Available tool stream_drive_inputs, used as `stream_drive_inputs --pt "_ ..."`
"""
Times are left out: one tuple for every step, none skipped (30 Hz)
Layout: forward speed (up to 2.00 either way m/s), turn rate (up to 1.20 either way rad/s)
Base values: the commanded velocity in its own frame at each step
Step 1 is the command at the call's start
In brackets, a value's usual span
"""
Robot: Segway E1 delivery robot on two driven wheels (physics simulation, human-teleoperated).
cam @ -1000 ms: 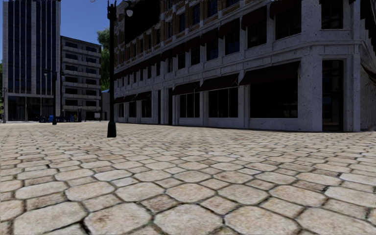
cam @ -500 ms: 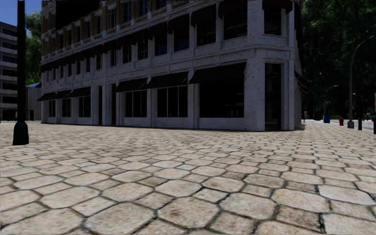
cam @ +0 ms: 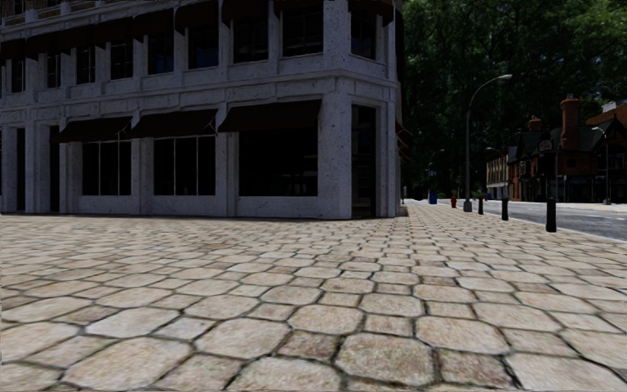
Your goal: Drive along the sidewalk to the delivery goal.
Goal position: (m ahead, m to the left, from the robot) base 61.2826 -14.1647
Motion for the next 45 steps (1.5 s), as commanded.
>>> stream_drive_inputs --pt "2.0 -0.66" --pt "2.0 -0.66" --pt "2.0 -0.66" --pt "2.0 -0.66" --pt "2.0 -0.66" --pt "2.0 -0.66" --pt "2.0 -0.66" --pt "2.0 -0.66" --pt "2.0 -0.66" --pt "2.0 -0.66" --pt "2.0 -0.66" --pt "2.0 -0.66" --pt "2.0 -0.66" --pt "2.0 -0.66" --pt "2.0 -0.66" --pt "2.0 -0.62" --pt "2.0 -0.62" --pt "2.0 -0.48" --pt "2.0 0.0" --pt "2.0 0.0" --pt "2.0 0.0" --pt "2.0 0.0" --pt "2.0 0.0" --pt "2.0 0.0" --pt "2.0 0.0" --pt "2.0 0.0" --pt "2.0 0.0" --pt "2.0 0.0" --pt "2.0 0.0" --pt "2.0 0.0" --pt "2.0 0.0" --pt "2.0 0.0" --pt "2.0 0.0" --pt "2.0 0.0" --pt "2.0 0.0" --pt "2.0 0.0" --pt "2.0 0.0" --pt "2.0 0.0" --pt "2.0 0.0" --pt "2.0 0.0" --pt "2.0 0.0" --pt "2.0 0.0" --pt "2.0 0.0" --pt "2.0 0.0" --pt "2.0 0.0"
